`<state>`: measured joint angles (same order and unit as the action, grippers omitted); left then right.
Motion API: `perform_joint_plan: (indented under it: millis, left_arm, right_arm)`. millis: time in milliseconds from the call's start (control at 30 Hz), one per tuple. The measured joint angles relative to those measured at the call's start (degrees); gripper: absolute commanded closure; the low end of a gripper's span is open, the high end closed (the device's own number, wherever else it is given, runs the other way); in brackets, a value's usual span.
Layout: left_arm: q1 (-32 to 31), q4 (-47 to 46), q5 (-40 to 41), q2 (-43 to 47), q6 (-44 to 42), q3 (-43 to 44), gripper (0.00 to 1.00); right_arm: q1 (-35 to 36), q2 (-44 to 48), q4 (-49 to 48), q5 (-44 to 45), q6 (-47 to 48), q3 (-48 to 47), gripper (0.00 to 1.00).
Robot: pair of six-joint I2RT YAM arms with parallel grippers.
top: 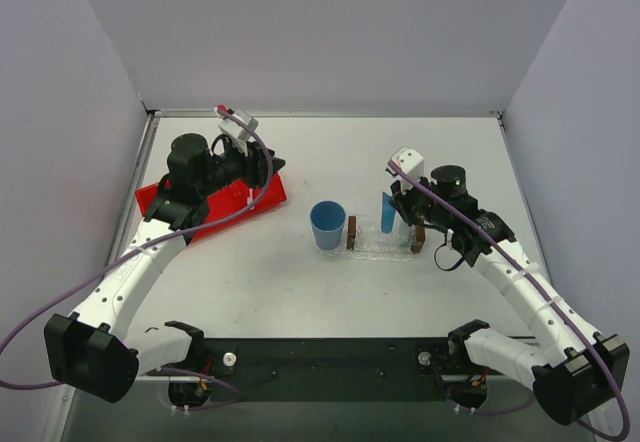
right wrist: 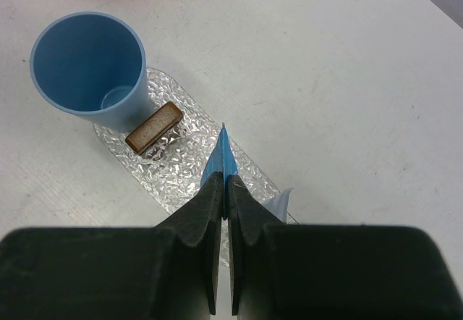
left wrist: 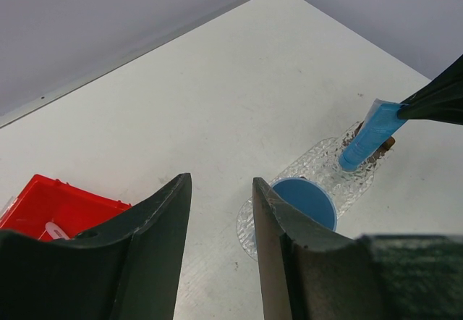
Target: Prepare toiletry sets of a toothbrush and toothpaste on the tray
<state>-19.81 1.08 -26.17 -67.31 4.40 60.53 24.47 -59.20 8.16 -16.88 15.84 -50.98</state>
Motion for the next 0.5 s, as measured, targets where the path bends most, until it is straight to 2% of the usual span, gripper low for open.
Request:
perform_joint_plan:
  millis: [500]
  left_arm:
    - [0.52, -0.92, -0.63, 0.0, 0.94, -0.13, 0.51]
  right_arm:
    - [0.0, -0.44, -0.68, 0.0, -0.02, 0.9, 1.0]
